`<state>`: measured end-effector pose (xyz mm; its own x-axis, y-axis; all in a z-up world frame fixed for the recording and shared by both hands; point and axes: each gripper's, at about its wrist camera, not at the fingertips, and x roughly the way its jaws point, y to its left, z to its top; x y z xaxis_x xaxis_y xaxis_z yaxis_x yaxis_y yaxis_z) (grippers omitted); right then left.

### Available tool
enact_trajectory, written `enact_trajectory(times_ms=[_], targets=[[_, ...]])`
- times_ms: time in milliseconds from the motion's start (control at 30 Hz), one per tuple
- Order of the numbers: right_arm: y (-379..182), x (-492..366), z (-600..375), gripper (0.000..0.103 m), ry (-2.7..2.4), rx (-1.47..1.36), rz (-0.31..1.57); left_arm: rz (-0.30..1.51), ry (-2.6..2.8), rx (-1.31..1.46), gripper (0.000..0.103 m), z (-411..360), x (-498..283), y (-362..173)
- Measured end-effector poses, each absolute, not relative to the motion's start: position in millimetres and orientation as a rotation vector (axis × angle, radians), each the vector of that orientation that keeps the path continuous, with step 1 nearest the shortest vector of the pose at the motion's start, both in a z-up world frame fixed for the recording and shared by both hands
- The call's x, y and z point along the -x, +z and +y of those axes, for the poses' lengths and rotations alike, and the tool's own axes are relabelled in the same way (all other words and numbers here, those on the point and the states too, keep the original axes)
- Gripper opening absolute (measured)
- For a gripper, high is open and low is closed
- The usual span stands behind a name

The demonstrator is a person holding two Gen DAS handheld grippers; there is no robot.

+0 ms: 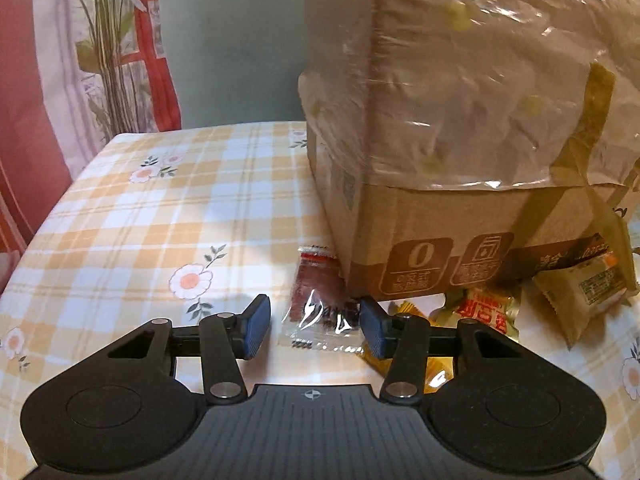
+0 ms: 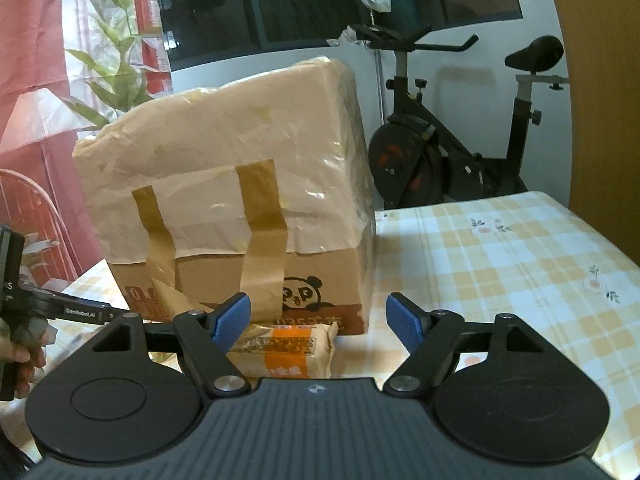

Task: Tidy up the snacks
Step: 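Grasp the clear red-labeled jerky packet with the left gripper, then grasp the orange-labeled wrapped bar with the right gripper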

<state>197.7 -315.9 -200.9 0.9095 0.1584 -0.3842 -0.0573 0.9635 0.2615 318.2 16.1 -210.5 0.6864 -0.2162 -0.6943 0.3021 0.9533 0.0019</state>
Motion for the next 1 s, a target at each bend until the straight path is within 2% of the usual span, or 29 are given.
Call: enact_trajectory(times_ms=[200, 367, 700, 1000], targets=[[-205.5, -200.2, -314.7, 0.078, 0.115, -0.255, 0.432, 0.756, -0.306, -0.139, 0.054, 9.5, -318.3, -214.5], [-207.3, -199.9, -314.3, 0.078, 0.115, -0.256, 0.439, 0.749, -0.294, -0.133, 0.046, 7.5, -312.0, -213.7], [-217.3, -197.9, -307.1, 0.078, 0.132, -0.258, 0.487, 0.754, -0.233, -0.079, 0.045, 18.5, -273.9, -203.1], [-221.3, -200.4, -294.1, 0.078, 0.179, -0.204, 0.522, 0.673, -0.179, 0.012, 0.045, 19.8, -235.9, -181.1]])
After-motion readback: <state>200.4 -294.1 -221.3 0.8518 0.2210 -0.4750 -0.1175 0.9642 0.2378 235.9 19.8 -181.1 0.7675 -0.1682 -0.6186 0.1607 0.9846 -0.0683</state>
